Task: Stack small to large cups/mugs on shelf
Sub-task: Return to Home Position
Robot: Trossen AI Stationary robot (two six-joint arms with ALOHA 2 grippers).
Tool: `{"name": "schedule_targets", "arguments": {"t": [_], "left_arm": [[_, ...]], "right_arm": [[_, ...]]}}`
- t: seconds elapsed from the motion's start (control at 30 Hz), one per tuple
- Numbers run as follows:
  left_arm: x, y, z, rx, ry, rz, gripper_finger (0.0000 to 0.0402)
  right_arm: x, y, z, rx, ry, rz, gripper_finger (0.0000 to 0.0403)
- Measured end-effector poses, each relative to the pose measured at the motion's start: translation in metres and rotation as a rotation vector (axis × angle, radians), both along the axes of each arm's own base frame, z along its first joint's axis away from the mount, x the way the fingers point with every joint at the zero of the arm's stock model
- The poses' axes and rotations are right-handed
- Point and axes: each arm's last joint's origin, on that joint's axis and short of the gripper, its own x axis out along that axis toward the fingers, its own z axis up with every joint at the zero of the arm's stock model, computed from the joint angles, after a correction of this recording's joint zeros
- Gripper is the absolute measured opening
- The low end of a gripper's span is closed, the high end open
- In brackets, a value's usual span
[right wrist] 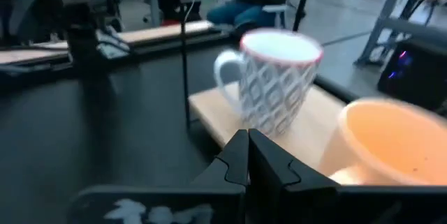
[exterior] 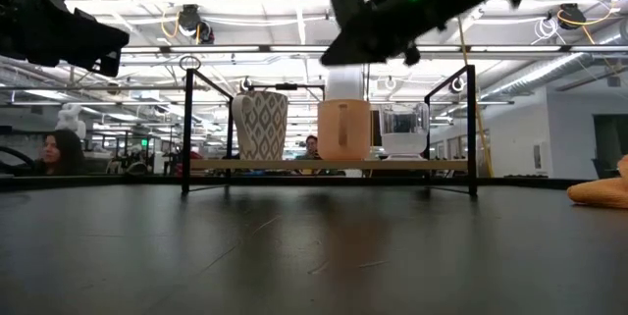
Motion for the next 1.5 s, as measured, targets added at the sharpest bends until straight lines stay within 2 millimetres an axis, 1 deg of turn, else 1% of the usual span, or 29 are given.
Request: {"name": "schedule_targets", "arguments": {"t": [0.13,0.3,0.37,0.5,0.67,0.77,0.83,1.07,1.13,1.27,1.33,1.4,1.5], "left_arm": [[0.0,0.0,-0.001,0.001,0.007,-0.007,0.0033],[0.0,-0.003,0.004,-0.013,-0.035,-0.088,0.0033],[0.0,-0.003,0.007,-0.012,-0.066,-0.094,0.0033],[0.0,-0.002,0.009,-0.013,-0.089,-0.071,0.0033],[0.001,0.0,0.009,0.006,-0.095,-0.055,0.003],[0.001,0.001,0.012,0.053,-0.128,-0.049,0.0009],[0.001,0.001,0.014,0.065,-0.159,-0.048,0.0005],[0.001,0.001,0.016,0.077,-0.179,-0.047,0.0002],[0.001,0.001,0.016,0.089,-0.176,-0.047,0.0002],[0.002,0.004,0.015,0.096,-0.173,-0.035,0.0001],[0.003,0.006,0.015,0.095,-0.169,-0.026,0.0001],[0.005,0.01,0.014,0.095,-0.153,0.004,0.0001],[0.007,0.017,0.013,0.088,-0.14,0.032,0.0001]], "right_arm": [[-0.014,0.007,0.022,-0.085,0.011,-0.042,0.0],[-0.036,0.018,0.046,-0.16,0.039,-0.04,0.0],[-0.046,0.021,0.051,-0.191,0.048,-0.012,0.0],[-0.072,0.022,0.053,-0.229,0.06,0.037,0.0],[-0.105,0.014,0.045,-0.197,0.036,0.156,0.0],[-0.122,0.007,0.035,-0.191,0.003,0.201,0.0],[-0.132,0.004,0.027,-0.197,-0.016,0.238,0.0],[-0.17,-0.007,0.005,-0.168,-0.225,0.375,0.0],[-0.179,-0.011,-0.001,-0.159,-0.266,0.389,0.0],[-0.19,-0.015,-0.011,-0.157,-0.269,0.393,0.0],[-0.193,-0.015,-0.014,-0.172,-0.264,0.44,0.0],[-0.194,-0.014,-0.014,-0.193,-0.264,0.49,0.0],[-0.194,-0.016,-0.013,-0.198,-0.274,0.488,0.0]]}}
